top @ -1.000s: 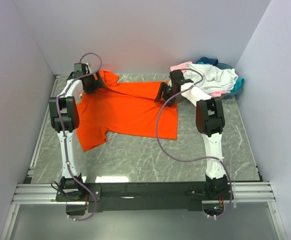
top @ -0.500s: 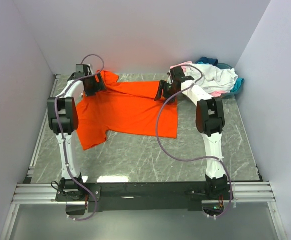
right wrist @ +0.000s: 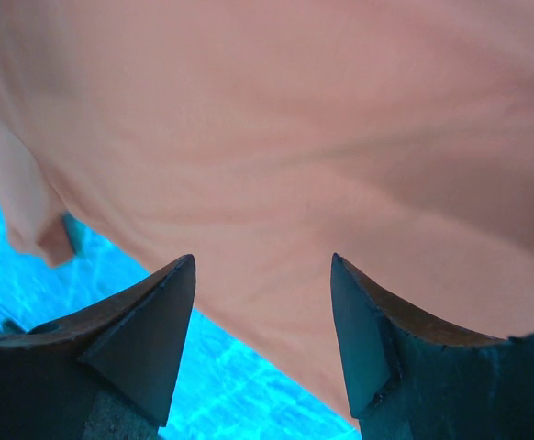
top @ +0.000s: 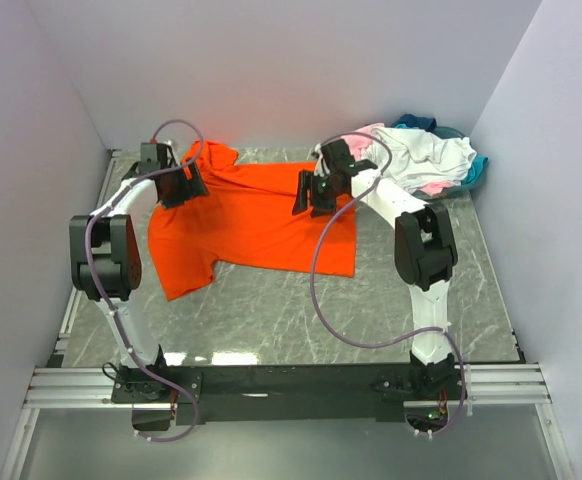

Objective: Fold and stack the t-shirts
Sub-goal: Flatten the tshirt out

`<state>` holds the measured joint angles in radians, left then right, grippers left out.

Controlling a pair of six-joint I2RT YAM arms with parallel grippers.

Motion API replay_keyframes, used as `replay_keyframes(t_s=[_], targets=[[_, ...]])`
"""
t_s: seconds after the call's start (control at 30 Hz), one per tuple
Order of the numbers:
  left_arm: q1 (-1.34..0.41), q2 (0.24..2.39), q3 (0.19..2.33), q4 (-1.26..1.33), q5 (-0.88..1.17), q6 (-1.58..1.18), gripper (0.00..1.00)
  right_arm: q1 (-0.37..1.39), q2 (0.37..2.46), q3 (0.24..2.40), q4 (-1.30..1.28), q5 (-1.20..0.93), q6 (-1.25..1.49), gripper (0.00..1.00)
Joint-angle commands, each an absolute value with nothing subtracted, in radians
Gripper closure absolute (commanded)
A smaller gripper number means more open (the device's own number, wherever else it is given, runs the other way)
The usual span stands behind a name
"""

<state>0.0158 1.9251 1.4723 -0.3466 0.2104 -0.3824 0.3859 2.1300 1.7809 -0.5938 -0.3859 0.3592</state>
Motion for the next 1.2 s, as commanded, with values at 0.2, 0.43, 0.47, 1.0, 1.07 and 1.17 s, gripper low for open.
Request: replay_keyframes(t_s=[0.2, 0.43, 0.47, 1.0, 1.07, 1.17], targets=[[0.015, 1.96, 1.387, -0.264, 0.23, -0.429, 0.14, 0.408, 2.092, 1.686, -0.542, -0.376, 0.394, 0.33], [0.017, 2.028, 1.391, -0.236, 0.23, -0.459, 0.14, 0.408, 2.155, 1.692, -0.545, -0.345, 0.396, 0.33], [0.017, 2.034, 1.393, -0.233, 0.227, -0.462, 0.14, 0.408, 2.161, 1.695, -0.545, -0.344, 0.396, 0.33], [0.02, 2.209, 1.551, -0.25, 0.239, -0.494, 0.14, 0.354, 2.253, 1.756, -0.554, -0.324, 0.403, 0.32], [0.02, 2.229, 1.584, -0.258, 0.239, -0.485, 0.14, 0.341, 2.264, 1.776, -0.555, -0.33, 0.41, 0.33], [0.02, 2.255, 1.632, -0.27, 0.242, -0.469, 0.14, 0.328, 2.292, 1.816, -0.568, -0.341, 0.41, 0.33]])
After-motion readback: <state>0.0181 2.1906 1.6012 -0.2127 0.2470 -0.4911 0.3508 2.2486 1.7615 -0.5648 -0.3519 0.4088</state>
